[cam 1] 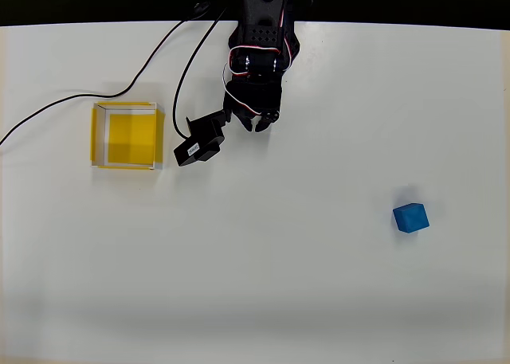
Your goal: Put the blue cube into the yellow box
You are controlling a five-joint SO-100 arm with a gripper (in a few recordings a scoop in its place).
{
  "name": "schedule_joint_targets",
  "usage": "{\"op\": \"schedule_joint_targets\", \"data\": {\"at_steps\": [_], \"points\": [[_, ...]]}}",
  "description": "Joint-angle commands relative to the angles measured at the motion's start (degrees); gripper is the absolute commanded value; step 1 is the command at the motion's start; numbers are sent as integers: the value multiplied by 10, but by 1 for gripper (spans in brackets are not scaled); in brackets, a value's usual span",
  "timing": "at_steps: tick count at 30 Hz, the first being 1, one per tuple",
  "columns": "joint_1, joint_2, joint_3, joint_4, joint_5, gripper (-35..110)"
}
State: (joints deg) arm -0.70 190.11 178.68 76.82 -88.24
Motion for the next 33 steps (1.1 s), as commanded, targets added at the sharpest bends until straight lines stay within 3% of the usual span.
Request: {"op": "schedule_joint_targets", "data": {"at_steps": [1, 10, 20, 27, 33], "points": [[-24, 16, 15, 0, -47, 0], [-26, 12, 15, -9, -47, 0], [-62, -96, -54, -178, -57, 8], [-134, -234, -186, -242, -19, 22], [-187, -382, -300, -371, 10, 37]]}}
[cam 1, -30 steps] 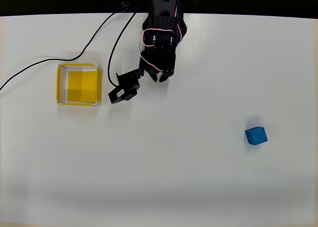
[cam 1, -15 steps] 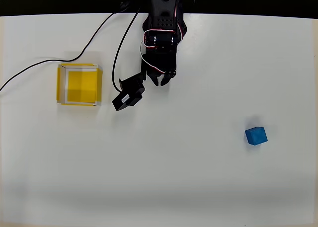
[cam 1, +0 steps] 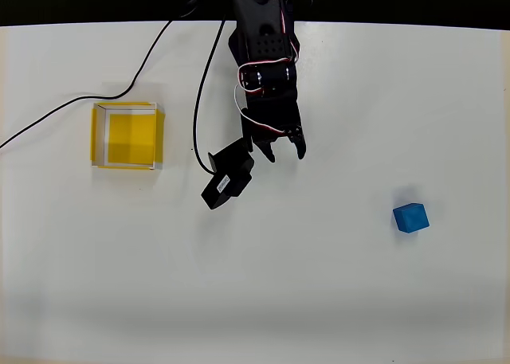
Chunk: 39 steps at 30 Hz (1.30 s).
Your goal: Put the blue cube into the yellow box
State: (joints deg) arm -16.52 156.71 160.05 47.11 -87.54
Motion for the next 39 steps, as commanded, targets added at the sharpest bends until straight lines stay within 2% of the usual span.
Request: {"op": "schedule_joint_targets", "data": {"at_steps": [1, 6, 13, 17, 22, 31, 39], "points": [[-37, -81, -134, -98, 4, 38], [-80, -237, -265, -165, 34, 40], [-129, -406, -444, -175, 76, 39], [-149, -477, -515, -190, 90, 48], [-172, -546, -560, -229, 91, 54], [-214, -659, -616, -257, 101, 55], [-236, -732, -628, -289, 149, 55]]}}
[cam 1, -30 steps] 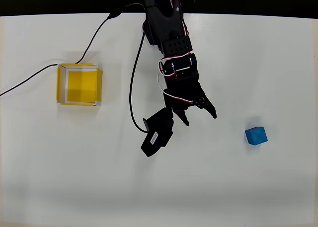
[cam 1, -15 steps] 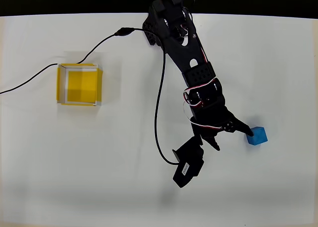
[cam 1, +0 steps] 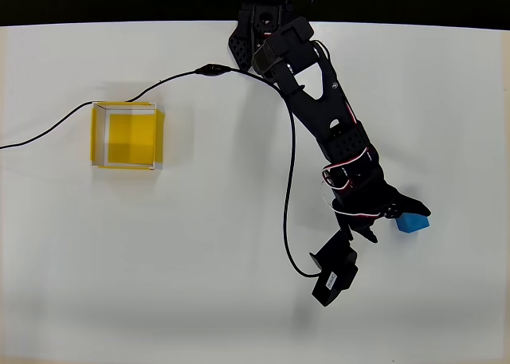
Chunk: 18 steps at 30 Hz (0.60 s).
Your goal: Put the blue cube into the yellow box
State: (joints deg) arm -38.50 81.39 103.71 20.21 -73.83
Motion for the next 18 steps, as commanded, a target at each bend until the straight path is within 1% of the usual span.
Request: {"op": "schedule_joint_targets", "data": {"at_steps": [1, 7, 14, 18], "points": [[-18, 13, -67, -23, 18, 54], [-36, -36, -95, -30, 47, 53], [-42, -98, -144, -30, 45, 49], [-49, -117, -155, -30, 39, 44]]}}
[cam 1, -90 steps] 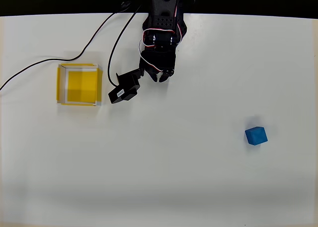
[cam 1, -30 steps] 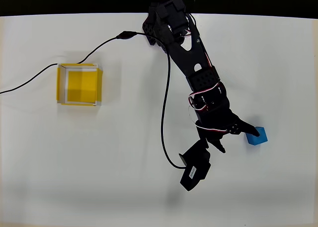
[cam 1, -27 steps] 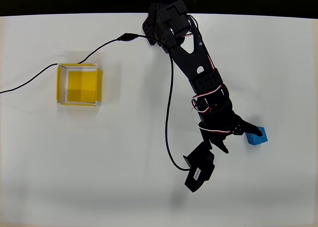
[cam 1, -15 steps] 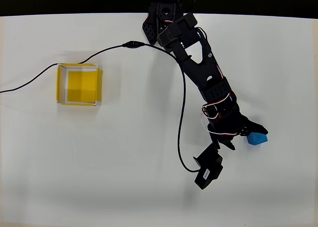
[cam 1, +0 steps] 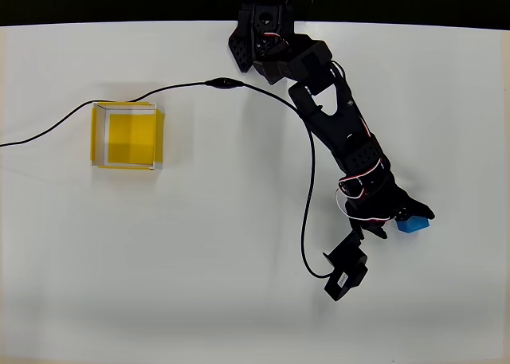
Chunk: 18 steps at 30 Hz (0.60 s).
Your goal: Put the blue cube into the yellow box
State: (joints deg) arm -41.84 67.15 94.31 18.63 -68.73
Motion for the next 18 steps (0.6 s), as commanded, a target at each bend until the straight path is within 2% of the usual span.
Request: {"op": "schedule_joint_targets", "data": {"at_steps": [1, 10, 18], "points": [[-18, 23, -62, -14, -12, 42], [-39, 6, -70, -28, -5, 33], [-34, 17, -66, -2, -54, 20]]}}
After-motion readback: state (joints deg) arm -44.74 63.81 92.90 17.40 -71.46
